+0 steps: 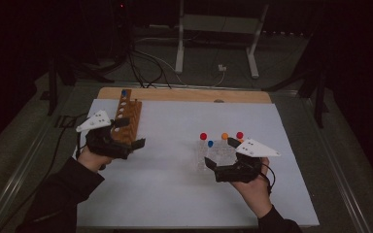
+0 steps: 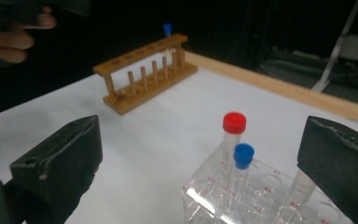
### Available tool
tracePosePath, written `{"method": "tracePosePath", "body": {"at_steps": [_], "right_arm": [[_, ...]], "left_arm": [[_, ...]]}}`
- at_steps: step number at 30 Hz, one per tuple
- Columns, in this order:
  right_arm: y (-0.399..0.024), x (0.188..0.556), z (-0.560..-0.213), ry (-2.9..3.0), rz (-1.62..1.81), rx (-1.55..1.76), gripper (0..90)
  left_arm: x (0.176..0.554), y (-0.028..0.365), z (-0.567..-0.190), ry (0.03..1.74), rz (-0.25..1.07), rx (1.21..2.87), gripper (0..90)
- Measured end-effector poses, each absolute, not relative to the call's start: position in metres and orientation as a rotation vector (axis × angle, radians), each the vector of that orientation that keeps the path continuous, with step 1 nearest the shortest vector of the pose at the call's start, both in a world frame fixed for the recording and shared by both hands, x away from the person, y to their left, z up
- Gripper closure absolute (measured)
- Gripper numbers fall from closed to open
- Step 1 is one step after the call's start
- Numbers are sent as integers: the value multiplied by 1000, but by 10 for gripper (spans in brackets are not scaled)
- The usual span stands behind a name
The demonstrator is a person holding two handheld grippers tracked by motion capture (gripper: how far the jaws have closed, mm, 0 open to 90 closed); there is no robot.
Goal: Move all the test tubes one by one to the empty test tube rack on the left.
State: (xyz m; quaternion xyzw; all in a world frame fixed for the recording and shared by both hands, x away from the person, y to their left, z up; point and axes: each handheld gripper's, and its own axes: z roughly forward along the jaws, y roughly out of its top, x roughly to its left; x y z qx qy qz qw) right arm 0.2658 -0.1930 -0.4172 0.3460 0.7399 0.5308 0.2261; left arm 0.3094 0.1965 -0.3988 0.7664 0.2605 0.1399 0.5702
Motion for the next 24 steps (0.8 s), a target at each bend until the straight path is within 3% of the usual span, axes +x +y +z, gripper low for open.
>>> {"method": "tracePosePath", "body": {"at_steps": [2,4,8,24], "right_arm": [[-191,271,-422,2059,1455,971,3],[-192,274,-428,2063,1455,982,152],[-190,281,-437,2060,1412,1020,192],[-183,300,-459,2120,1188,1177,500]], "left_arm": [[301,193,-405,592,310,1804,18],[294,190,-412,577,302,1806,18],[283,186,-423,564,280,1801,18],[264,171,-454,528,271,1873,18]]}}
